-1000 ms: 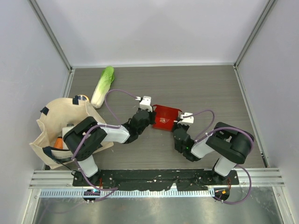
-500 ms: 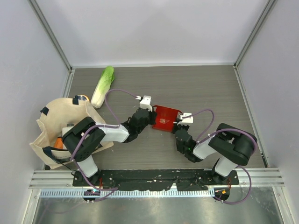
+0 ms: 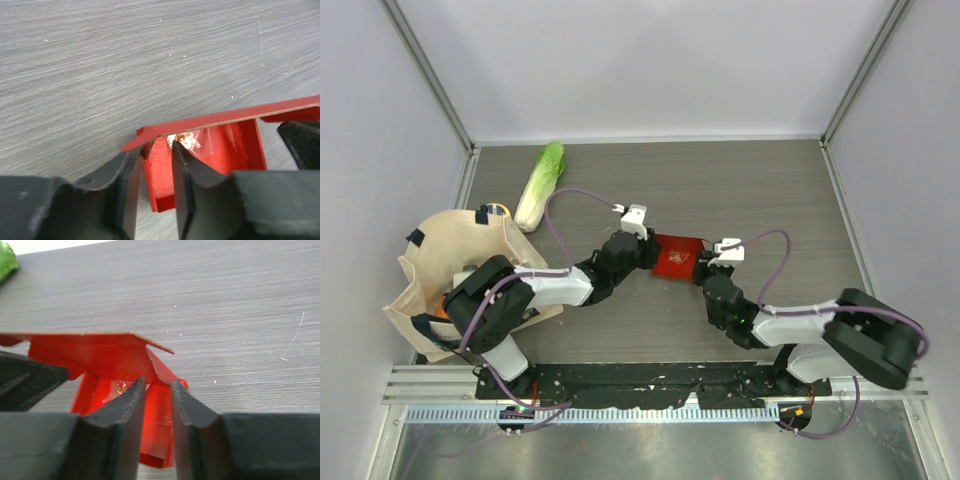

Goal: Fold the paper box

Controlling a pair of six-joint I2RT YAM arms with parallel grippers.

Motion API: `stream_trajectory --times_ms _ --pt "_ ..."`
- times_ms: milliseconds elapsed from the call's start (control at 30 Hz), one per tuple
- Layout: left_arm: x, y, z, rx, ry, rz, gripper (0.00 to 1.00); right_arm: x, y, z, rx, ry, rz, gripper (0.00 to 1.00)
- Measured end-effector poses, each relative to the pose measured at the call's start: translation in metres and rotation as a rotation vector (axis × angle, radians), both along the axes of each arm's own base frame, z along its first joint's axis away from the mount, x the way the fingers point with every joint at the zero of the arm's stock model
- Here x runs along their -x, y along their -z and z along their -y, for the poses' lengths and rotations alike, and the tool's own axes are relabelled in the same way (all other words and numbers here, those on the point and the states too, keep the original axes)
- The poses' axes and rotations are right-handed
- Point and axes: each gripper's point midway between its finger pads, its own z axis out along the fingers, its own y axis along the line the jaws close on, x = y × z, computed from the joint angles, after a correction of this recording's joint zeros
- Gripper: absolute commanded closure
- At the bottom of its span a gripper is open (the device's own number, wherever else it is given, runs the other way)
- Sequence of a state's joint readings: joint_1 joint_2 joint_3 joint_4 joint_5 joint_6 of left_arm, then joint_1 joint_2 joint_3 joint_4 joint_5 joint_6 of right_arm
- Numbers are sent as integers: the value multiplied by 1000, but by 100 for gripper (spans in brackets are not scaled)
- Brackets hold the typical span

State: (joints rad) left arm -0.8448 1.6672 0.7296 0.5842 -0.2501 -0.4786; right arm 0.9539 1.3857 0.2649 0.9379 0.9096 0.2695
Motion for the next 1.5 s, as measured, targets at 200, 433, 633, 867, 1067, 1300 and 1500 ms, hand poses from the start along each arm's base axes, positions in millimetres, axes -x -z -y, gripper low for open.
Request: stream_trajectory --times_ms 200,433,633,867,1067,1300,1500 --pt "14 -23 -6 -3 44 14 45 10 -26 10 -43 -13 -38 32" --pt "24 -47 -20 18 109 10 31 13 -23 23 -40 -85 -198 29" --pt "14 -42 -33 79 289 -64 39 -2 -17 59 -113 -97 -357 34" --pt "15 -28 -18 4 489 -69 39 3 -3 39 -71 -255 -491 37" --pt "9 -15 -11 -60 563 -46 43 5 8 34 -22 -305 -529 46" --pt "-3 0 -6 -120 587 -47 43 -2 3 29 -2 -333 -512 55" --pt "-10 -2 3 -124 630 -29 52 -5 3 27 7 -344 -504 63"
